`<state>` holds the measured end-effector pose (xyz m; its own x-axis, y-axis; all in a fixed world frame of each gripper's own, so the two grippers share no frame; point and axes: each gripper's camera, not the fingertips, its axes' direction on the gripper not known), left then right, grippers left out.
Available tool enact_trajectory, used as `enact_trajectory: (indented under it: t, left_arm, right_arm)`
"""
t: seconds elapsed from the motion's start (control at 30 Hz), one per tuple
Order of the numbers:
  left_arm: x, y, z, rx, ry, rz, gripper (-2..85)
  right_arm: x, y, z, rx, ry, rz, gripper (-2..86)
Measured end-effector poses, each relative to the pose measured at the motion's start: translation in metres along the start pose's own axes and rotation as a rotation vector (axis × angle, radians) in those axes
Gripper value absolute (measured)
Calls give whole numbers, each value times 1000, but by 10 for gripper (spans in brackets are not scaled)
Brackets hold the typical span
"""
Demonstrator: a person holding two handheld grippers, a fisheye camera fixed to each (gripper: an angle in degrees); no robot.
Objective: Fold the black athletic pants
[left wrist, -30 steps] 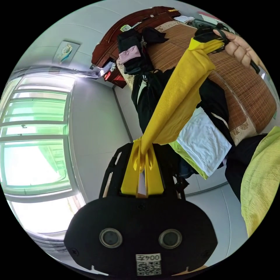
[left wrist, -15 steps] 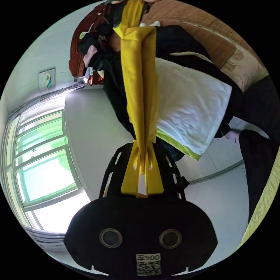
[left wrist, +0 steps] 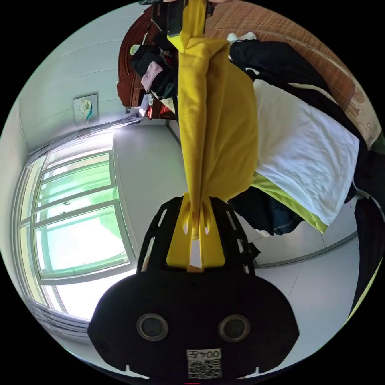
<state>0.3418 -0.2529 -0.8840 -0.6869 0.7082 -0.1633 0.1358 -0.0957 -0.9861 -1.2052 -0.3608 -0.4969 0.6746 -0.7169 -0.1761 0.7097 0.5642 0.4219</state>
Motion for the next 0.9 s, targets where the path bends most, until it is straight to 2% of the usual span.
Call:
enact_trajectory:
  t: [0.1, 0.23, 0.37, 0.43, 0.5, 0.63, 0.8, 0.9]
  left_arm:
    - [0, 25, -21, 50, -9, -26, 32]
    - [87, 49, -25, 71, -16, 75, 32]
    - [197, 47, 16, 11, 73, 226, 31]
    - [224, 46, 31, 3, 101, 267, 31]
    - [229, 47, 41, 7, 99, 250, 31]
    - [197, 58, 55, 19, 111, 168, 31]
    - [184, 77, 58, 55, 124, 136, 32]
    - [211, 80, 72, 57, 115, 204, 33]
  right_arm:
    - [-50, 25, -9, -13, 102, -110, 19]
    - [-48, 102, 10, 10, 181, -141, 19]
    - [47, 172, 76, 18, 257, -16, 20]
    - [96, 188, 104, 14, 283, 69, 21]
    - [134, 201, 122, 48, 242, 139, 23]
    - [131, 203, 119, 99, 204, 129, 24]
    - [92, 200, 114, 31, 322, 6, 23]
    - [117, 205, 130, -14, 378, 59, 20]
